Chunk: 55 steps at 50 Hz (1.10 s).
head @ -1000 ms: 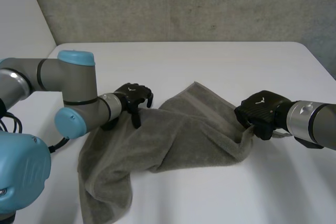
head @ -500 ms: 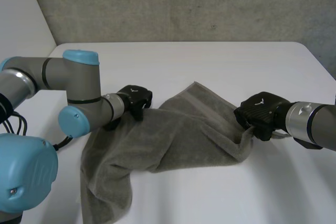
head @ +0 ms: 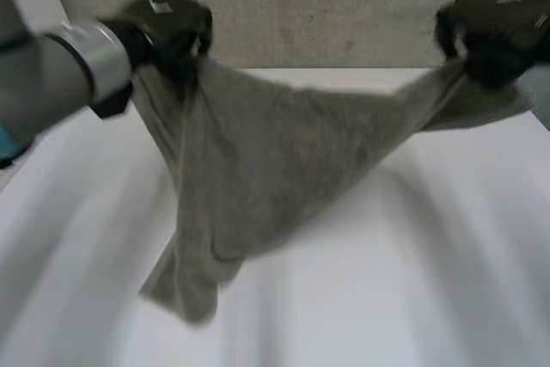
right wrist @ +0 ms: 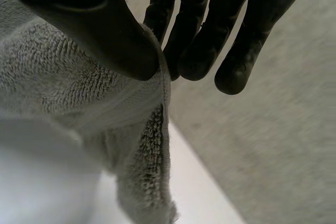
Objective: Fold the towel.
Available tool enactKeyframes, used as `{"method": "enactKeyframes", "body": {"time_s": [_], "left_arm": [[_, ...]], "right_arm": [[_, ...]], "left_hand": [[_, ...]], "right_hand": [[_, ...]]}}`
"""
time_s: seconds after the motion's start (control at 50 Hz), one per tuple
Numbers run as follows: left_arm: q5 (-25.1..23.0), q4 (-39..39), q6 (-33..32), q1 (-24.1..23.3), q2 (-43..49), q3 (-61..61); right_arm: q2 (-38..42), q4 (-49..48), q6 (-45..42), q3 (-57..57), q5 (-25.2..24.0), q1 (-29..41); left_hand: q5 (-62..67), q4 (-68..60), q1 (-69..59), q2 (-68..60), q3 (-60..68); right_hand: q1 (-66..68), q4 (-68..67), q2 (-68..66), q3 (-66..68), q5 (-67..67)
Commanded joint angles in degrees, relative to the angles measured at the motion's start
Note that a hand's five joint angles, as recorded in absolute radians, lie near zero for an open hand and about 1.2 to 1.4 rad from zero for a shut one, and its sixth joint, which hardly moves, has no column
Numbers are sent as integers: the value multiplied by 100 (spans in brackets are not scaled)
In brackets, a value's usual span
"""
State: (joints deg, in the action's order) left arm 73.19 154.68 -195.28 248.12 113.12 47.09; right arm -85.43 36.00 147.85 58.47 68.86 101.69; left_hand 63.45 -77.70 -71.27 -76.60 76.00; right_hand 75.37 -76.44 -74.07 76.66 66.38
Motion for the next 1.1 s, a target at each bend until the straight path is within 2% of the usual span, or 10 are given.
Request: {"method": "enactKeyframes", "body": {"time_s": [0.02,0.26,0.42,0.52,0.62,0.68,0.76,0.86,0.96,1.1], "left_arm": [[2,-61,34,78,-1071,-25],[37,-52,60,597,-1073,204],[19,168,-10,606,43,353],[98,590,8,580,896,-306],[756,1142,8,571,1904,-2102],[977,1319,8,571,2091,-2626],[1416,2177,43,483,2214,-3495],[1478,3112,87,96,1827,-3242],[1338,3464,148,43,1397,-2169],[382,3332,105,105,1352,-144]], "right_arm": [[79,970,121,-1590,14,-9],[914,1014,279,-2261,40,158],[2286,997,-231,-2305,128,615],[3024,874,-626,-2586,594,659],[4024,-99,-740,-4339,1497,904],[4184,-436,-758,-4863,1675,922],[4281,-1513,-697,-5862,1955,949],[4071,-2149,-696,-5909,2053,1115],[3903,-1658,-758,-5276,1982,1177],[3841,-464,-933,-3470,1869,1177]], "left_hand": [[655,-230,-873,-340,400],[655,-230,-873,-340,400],[655,-230,-873,-340,400],[655,-230,-873,-340,400],[655,-230,-873,-340,400],[655,-230,-873,-340,400],[655,-230,-873,-340,400],[655,-230,-873,-340,400],[655,-230,-873,-340,400],[655,-230,-873,-340,400]], "right_hand": [[463,-356,-593,334,362],[463,-356,-593,334,362],[463,-356,-593,334,362],[463,-356,-593,334,362],[463,-356,-593,334,362],[463,-356,-593,334,362],[463,-356,-593,334,362],[463,-356,-593,334,362],[463,-356,-593,334,362],[463,-356,-593,334,362]]}}
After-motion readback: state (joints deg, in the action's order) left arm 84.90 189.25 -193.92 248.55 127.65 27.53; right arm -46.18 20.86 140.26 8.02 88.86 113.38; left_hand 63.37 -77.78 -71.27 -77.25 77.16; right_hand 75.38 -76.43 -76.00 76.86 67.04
